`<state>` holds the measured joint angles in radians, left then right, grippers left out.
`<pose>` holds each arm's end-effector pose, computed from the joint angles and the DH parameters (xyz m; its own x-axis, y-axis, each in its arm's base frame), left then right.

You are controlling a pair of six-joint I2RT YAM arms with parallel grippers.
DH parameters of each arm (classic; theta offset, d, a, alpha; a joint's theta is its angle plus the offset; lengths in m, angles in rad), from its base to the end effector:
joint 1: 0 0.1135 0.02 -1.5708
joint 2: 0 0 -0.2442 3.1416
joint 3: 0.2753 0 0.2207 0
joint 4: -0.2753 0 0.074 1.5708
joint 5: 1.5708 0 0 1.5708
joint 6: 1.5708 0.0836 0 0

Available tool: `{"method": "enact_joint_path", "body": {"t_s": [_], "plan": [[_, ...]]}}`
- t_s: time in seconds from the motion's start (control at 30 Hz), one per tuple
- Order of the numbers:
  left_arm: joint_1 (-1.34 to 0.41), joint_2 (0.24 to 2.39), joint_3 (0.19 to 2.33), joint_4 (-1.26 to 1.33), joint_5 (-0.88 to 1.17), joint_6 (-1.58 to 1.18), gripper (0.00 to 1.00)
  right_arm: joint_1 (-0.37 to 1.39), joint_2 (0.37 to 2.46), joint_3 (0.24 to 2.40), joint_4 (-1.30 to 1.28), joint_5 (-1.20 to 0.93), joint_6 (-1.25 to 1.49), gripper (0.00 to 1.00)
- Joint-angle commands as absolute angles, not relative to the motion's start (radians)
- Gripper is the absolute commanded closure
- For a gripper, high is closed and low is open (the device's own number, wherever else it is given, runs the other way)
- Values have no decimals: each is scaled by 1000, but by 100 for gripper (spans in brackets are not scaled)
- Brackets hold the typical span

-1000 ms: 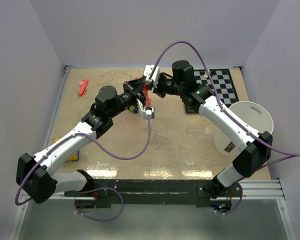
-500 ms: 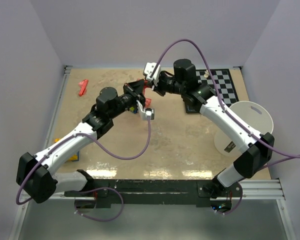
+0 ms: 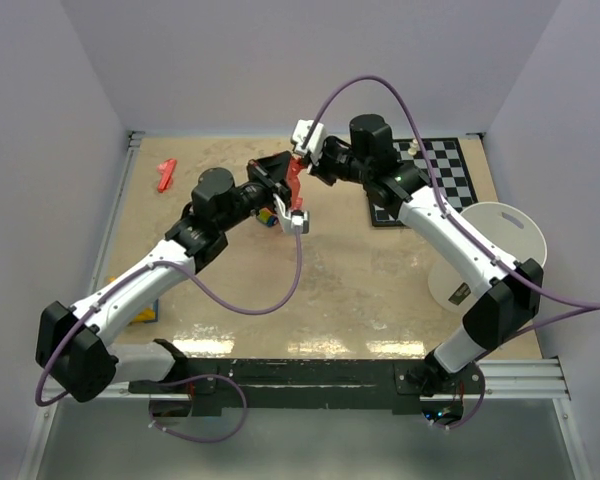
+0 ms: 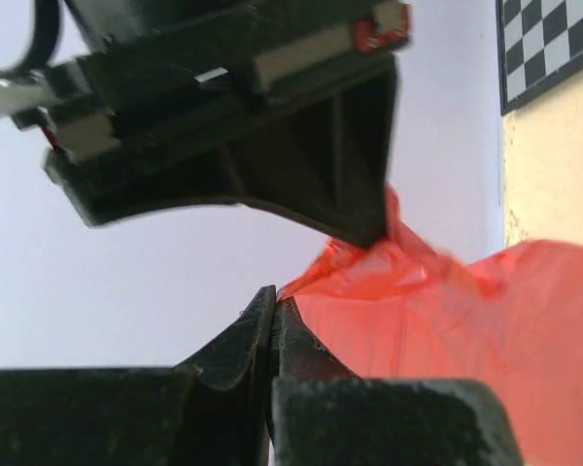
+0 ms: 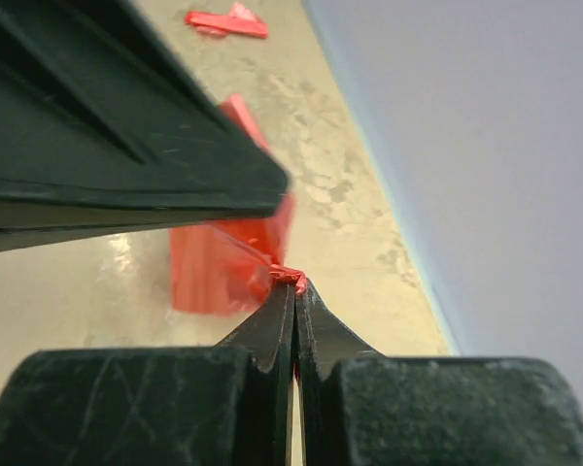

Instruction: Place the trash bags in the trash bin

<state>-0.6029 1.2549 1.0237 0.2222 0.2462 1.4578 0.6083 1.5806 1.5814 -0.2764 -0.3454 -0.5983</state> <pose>0.2518 -0.1981 0.3540 0.7451 0.6570 -0.1149 0.0920 0.0694 0.9933 0.2970 0.2413 0.3763 0.2689 -0.4585 -0.8470 -0.7910 0.3966 -0.4659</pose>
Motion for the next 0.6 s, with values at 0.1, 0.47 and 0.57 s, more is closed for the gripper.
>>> {"method": "enact_joint_path", "body": {"t_s": [0.1, 0.47, 0.57], "plan": [[-598, 1325, 1088, 193, 235, 1450, 100, 615, 1526, 1710, -252, -579, -490, 100], [-624, 1342, 1157, 272, 233, 1433, 100, 604, 1533, 1612, -360, -561, -598, 100], [-612, 1342, 1122, 255, 219, 1431, 100, 604, 1519, 1679, -341, -659, -559, 100]]}}
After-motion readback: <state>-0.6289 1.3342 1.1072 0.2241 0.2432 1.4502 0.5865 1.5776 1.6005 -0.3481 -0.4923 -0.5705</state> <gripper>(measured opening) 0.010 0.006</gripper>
